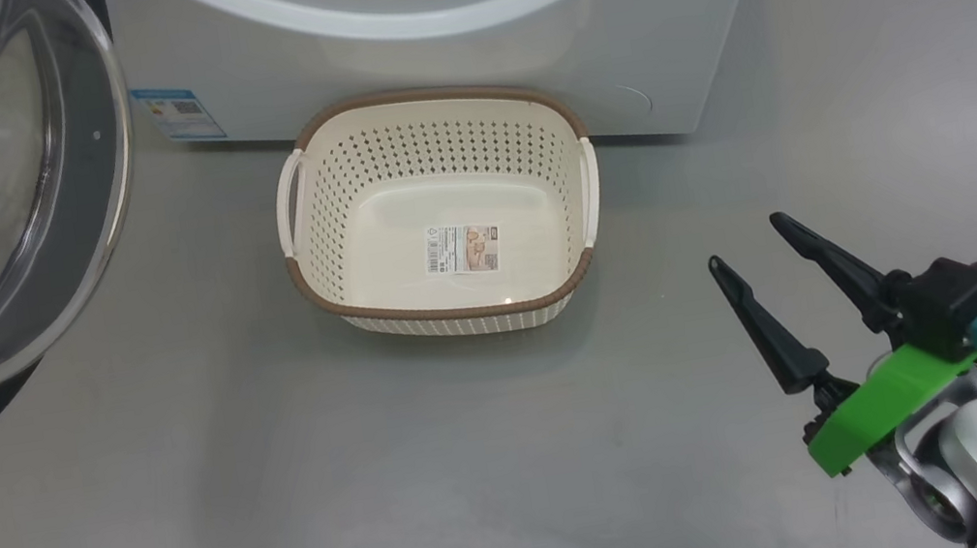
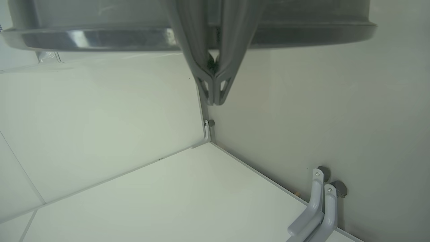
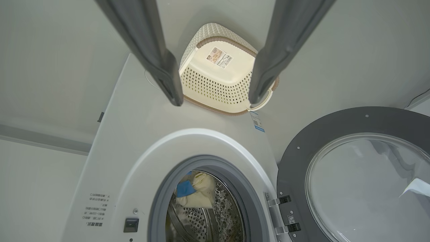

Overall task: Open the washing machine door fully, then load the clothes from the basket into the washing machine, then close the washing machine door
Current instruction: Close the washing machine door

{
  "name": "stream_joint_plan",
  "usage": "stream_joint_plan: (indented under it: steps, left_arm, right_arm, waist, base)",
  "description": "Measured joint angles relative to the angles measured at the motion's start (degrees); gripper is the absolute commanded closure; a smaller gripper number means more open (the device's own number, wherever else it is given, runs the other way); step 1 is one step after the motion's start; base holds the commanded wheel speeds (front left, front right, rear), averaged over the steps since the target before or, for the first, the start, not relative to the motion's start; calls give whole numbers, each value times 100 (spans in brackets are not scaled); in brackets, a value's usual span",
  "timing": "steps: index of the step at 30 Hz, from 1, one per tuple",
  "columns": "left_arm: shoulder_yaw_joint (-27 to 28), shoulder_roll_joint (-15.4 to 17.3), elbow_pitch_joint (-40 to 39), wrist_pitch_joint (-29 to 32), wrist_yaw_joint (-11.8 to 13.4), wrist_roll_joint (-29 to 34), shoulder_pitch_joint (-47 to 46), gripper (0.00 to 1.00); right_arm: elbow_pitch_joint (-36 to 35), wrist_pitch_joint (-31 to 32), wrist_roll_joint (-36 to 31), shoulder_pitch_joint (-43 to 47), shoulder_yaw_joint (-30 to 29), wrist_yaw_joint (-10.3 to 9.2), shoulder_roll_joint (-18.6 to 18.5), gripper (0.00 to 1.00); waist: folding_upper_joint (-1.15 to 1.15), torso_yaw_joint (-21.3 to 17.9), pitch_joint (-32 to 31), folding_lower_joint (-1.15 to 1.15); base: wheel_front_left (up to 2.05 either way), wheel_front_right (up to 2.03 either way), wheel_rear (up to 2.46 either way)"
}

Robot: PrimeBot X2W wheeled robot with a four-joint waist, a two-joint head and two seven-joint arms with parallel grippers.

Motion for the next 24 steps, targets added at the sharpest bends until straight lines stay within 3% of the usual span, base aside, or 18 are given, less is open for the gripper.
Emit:
stream_joint_plan:
  steps: [14, 24]
  left_arm:
    - [-414, -146, -880, 805, 0, -36, 548, 100]
    - [-860, -84, -1045, 1372, 0, -41, 871, 100]
  right_arm:
    - [29, 0, 0, 1, 71, 0, 5, 0]
    - [58, 0, 0, 2, 76, 0, 76, 0]
  waist:
    - [0, 125, -128, 0]
    - [0, 170, -235, 0]
  base:
    - [0, 0, 0]
    - [0, 0, 0]
